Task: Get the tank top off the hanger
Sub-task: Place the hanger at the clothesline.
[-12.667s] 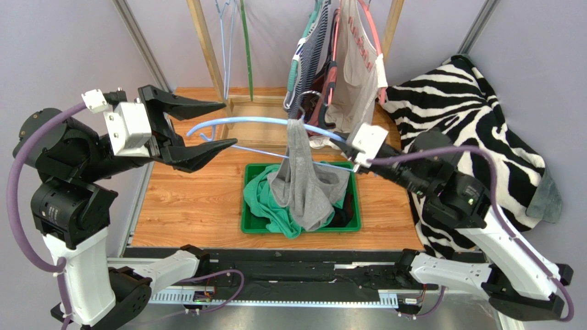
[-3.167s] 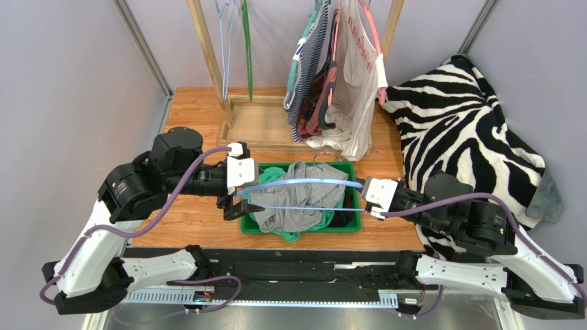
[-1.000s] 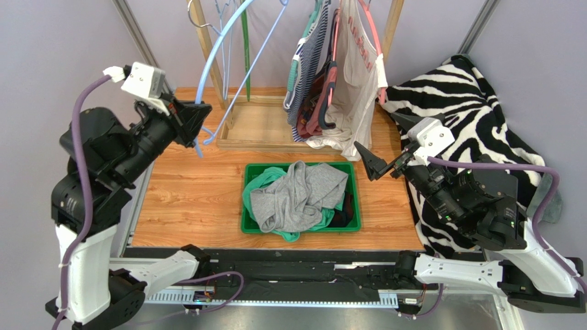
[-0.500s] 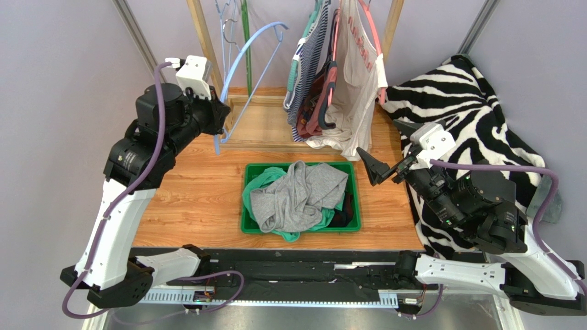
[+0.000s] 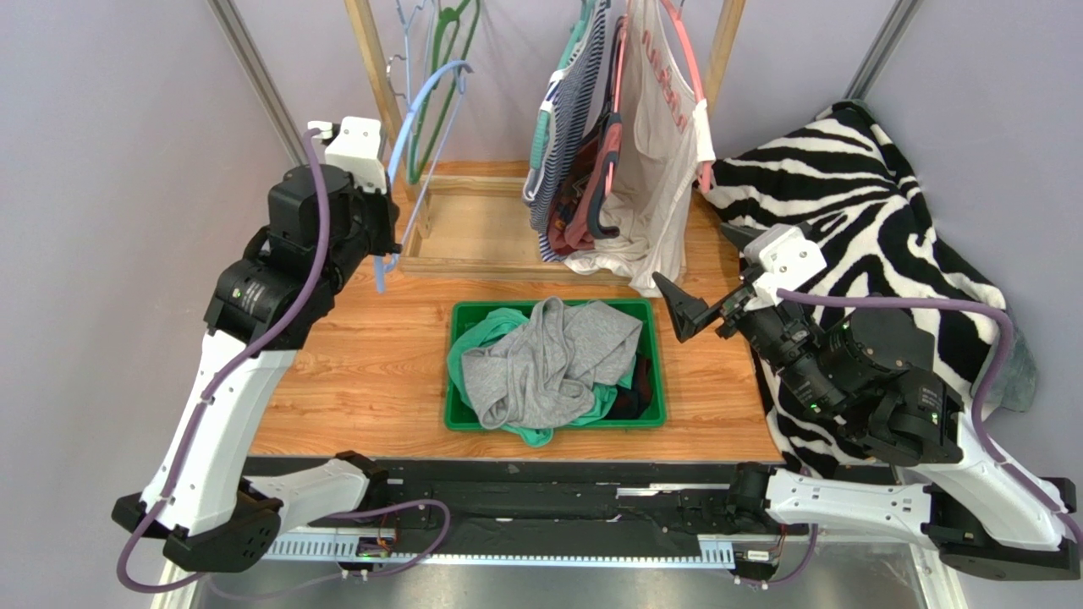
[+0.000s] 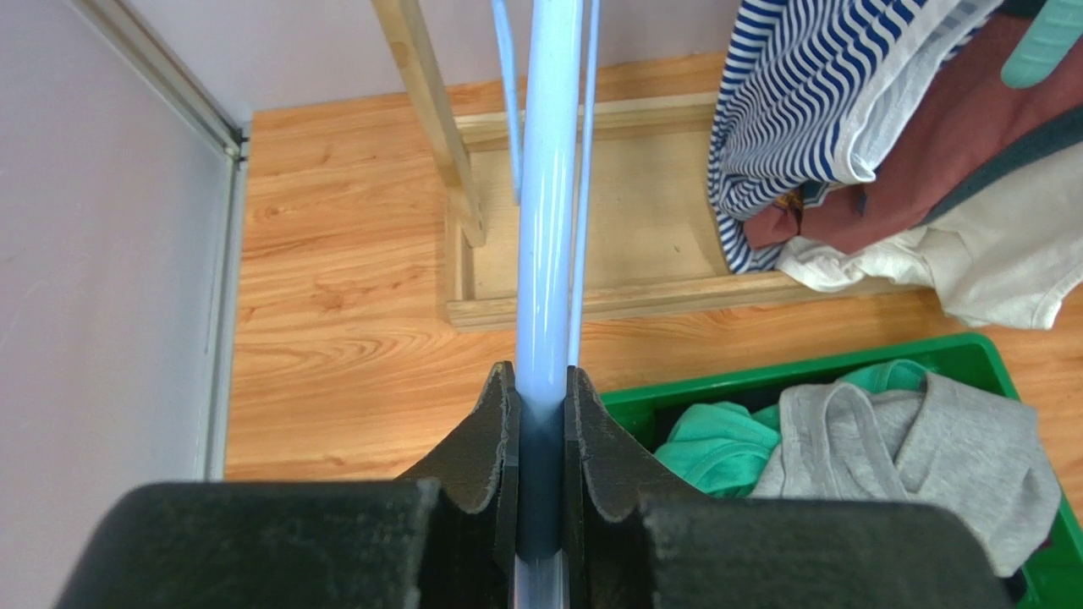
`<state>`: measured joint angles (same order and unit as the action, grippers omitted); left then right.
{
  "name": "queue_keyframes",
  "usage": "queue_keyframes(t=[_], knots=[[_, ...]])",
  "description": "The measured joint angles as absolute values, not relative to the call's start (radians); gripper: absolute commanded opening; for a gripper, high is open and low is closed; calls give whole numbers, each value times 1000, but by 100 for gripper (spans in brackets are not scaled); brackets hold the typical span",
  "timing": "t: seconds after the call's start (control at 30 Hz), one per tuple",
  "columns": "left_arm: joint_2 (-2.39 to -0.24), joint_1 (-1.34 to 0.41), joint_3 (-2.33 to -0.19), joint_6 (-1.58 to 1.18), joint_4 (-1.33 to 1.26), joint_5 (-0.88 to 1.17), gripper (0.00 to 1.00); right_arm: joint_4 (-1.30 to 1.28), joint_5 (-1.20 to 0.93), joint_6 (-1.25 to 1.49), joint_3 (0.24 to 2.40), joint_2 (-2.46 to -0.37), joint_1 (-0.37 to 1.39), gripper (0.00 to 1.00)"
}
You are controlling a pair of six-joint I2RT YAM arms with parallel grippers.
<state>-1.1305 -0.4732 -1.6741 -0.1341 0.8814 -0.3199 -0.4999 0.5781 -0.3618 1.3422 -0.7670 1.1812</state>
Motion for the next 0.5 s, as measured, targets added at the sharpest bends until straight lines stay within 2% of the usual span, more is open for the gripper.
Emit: queue_keyframes(t=[0.3,0.5], knots=[[-1078,-437,-1686,-152,887,-326,0,-550,685,-268,1479,-958,1181,100],[-1083,-432,-1719,-154,887,-212,0,-557,651,-171,1514,-1132,1148,100]])
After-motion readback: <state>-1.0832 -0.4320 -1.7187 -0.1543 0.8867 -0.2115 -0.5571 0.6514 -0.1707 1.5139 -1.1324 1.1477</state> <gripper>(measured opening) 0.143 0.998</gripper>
